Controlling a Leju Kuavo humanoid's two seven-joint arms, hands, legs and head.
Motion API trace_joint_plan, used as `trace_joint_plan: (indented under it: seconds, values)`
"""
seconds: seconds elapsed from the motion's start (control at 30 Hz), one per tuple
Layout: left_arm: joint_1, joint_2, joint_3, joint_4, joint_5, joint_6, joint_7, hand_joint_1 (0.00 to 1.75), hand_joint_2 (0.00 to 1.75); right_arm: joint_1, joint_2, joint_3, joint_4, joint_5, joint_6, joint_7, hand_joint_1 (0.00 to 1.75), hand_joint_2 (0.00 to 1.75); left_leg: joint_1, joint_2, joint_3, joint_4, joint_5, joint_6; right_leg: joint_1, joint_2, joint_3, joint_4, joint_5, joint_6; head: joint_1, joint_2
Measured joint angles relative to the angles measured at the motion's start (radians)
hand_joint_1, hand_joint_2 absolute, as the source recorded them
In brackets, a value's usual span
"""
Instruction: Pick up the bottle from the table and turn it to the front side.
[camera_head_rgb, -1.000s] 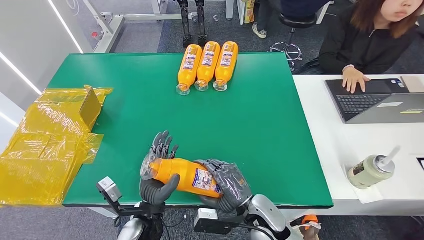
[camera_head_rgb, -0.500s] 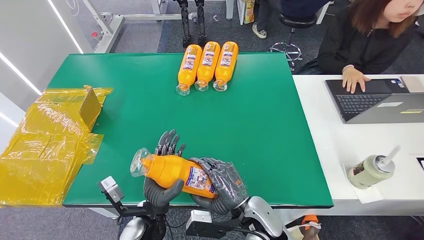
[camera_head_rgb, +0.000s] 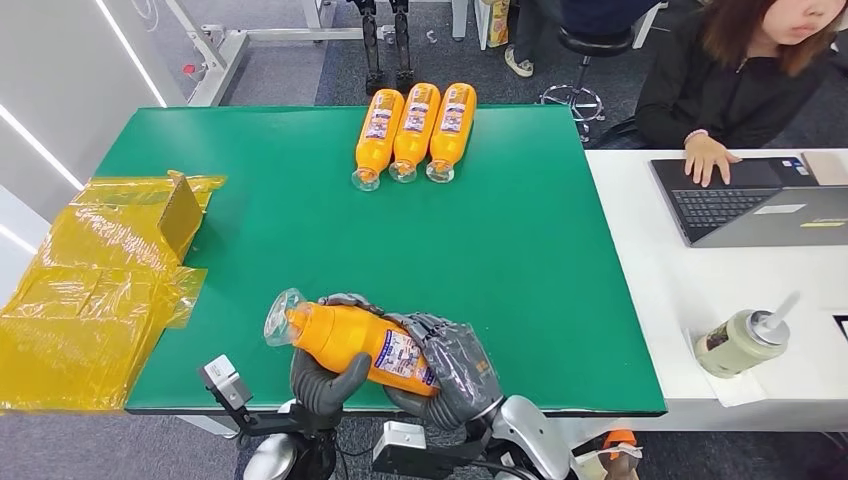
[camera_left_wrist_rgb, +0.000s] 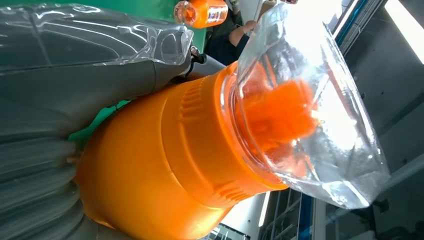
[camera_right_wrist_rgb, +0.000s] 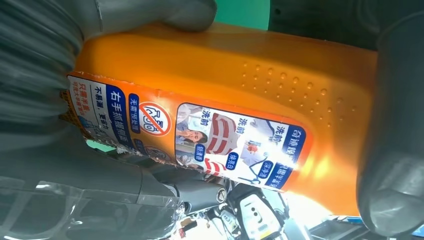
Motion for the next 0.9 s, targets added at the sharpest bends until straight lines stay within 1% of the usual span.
trace_joint_plan:
  seconds: [0.4, 0.43, 0.47, 0.53, 0.57, 0.6, 0.8, 0.9]
  values:
    - [-0.010, 0.001, -0.017, 0.013, 0.001, 0.003, -0.009, 1.75, 1.75, 0.031, 0.001, -0.013, -0.035, 0.050, 0.014, 0.028, 1.38, 1.75, 0.000, 0.000, 0.000, 0.000, 0.000, 0.000, 0.000, 0.000, 0.000, 0.000, 0.000, 0.000, 0.000, 0.000]
    - [-0.010, 0.001, -0.018, 0.013, 0.001, 0.002, -0.009, 1.75, 1.75, 0.033, 0.001, -0.014, -0.037, 0.050, 0.015, 0.028, 1.28, 1.75, 0.000, 0.000, 0.000, 0.000, 0.000, 0.000, 0.000, 0.000, 0.000, 0.000, 0.000, 0.000, 0.000, 0.000]
    - [-0.010, 0.001, -0.018, 0.013, 0.001, 0.002, -0.009, 1.75, 1.75, 0.034, 0.001, -0.015, -0.039, 0.051, 0.015, 0.029, 0.98, 1.75, 0.000, 0.000, 0.000, 0.000, 0.000, 0.000, 0.000, 0.000, 0.000, 0.000, 0.000, 0.000, 0.000, 0.000]
    - [-0.010, 0.001, -0.018, 0.013, 0.001, 0.001, -0.009, 1.75, 1.75, 0.036, 0.002, -0.016, -0.041, 0.052, 0.017, 0.031, 0.30, 1.75, 0.000, 0.000, 0.000, 0.000, 0.000, 0.000, 0.000, 0.000, 0.000, 0.000, 0.000, 0.000, 0.000, 0.000]
    - [-0.010, 0.001, -0.019, 0.013, 0.001, 0.001, -0.008, 1.75, 1.75, 0.037, 0.002, -0.016, -0.042, 0.054, 0.018, 0.033, 0.05, 1.75, 0.000, 0.001, 0.000, 0.000, 0.000, 0.000, 0.000, 0.000, 0.000, 0.000, 0.000, 0.000, 0.000, 0.000]
    - [-0.011, 0.000, -0.019, 0.013, 0.001, 0.001, -0.007, 1.75, 1.75, 0.040, 0.003, -0.016, -0.043, 0.058, 0.019, 0.035, 0.00, 1.75, 0.000, 0.001, 0.000, 0.000, 0.000, 0.000, 0.000, 0.000, 0.000, 0.000, 0.000, 0.000, 0.000, 0.000]
    - [-0.014, 0.000, -0.019, 0.013, -0.002, 0.007, 0.011, 1.75, 1.75, 0.060, 0.009, -0.023, -0.060, 0.087, -0.001, 0.045, 0.00, 1.75, 0.000, 0.001, 0.000, 0.000, 0.000, 0.000, 0.000, 0.000, 0.000, 0.000, 0.000, 0.000, 0.000, 0.000]
    - [-0.016, -0.001, -0.021, 0.013, -0.005, 0.008, 0.013, 1.75, 1.75, 0.077, 0.015, -0.030, -0.074, 0.098, -0.034, 0.039, 0.00, 1.75, 0.000, 0.001, 0.000, 0.000, 0.000, 0.000, 0.000, 0.000, 0.000, 0.000, 0.000, 0.000, 0.000, 0.000]
